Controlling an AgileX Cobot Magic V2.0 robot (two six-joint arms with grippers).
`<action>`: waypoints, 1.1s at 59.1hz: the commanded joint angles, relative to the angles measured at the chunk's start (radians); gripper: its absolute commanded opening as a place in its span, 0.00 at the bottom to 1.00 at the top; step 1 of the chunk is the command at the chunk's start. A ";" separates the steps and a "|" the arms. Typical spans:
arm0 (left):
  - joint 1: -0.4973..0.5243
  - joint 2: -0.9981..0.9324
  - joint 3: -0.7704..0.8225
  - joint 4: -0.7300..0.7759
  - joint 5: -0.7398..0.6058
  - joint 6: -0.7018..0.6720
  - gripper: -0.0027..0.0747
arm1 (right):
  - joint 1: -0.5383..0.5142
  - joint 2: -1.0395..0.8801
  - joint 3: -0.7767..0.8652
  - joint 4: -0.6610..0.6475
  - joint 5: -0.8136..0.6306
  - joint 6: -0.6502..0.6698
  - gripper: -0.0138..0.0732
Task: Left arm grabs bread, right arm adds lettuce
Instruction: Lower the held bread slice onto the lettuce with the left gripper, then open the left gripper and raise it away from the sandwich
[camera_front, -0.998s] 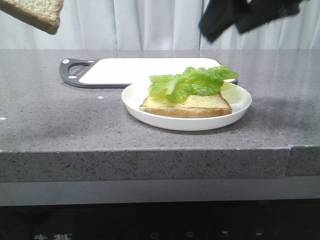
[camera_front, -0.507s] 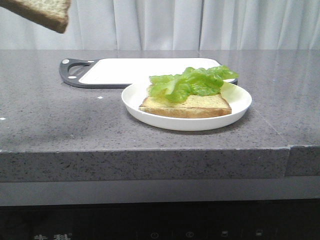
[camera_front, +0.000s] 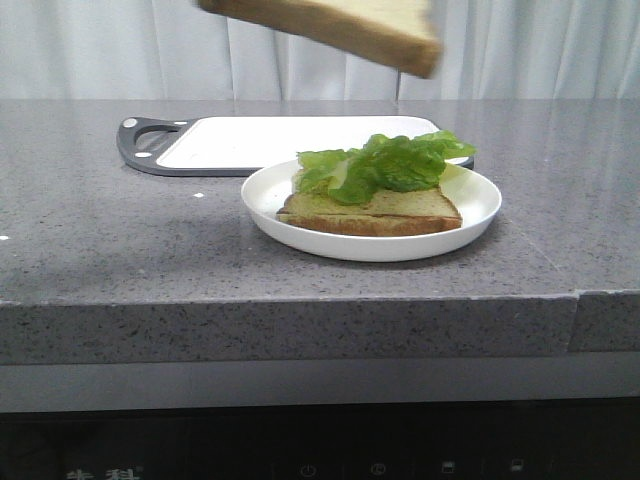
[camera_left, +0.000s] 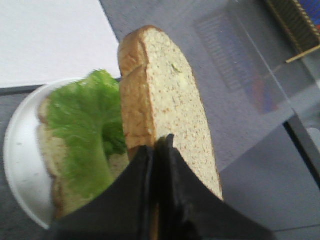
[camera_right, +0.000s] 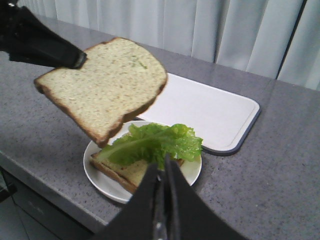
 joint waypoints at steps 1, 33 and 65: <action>0.003 0.057 -0.064 -0.213 0.031 0.116 0.01 | -0.002 0.004 -0.025 -0.001 -0.058 -0.002 0.08; 0.004 0.276 -0.088 -0.281 -0.010 0.155 0.01 | -0.002 0.004 -0.025 -0.001 -0.057 -0.002 0.08; 0.084 0.218 -0.088 -0.222 0.089 0.155 0.51 | -0.002 0.004 -0.025 0.000 -0.057 -0.002 0.08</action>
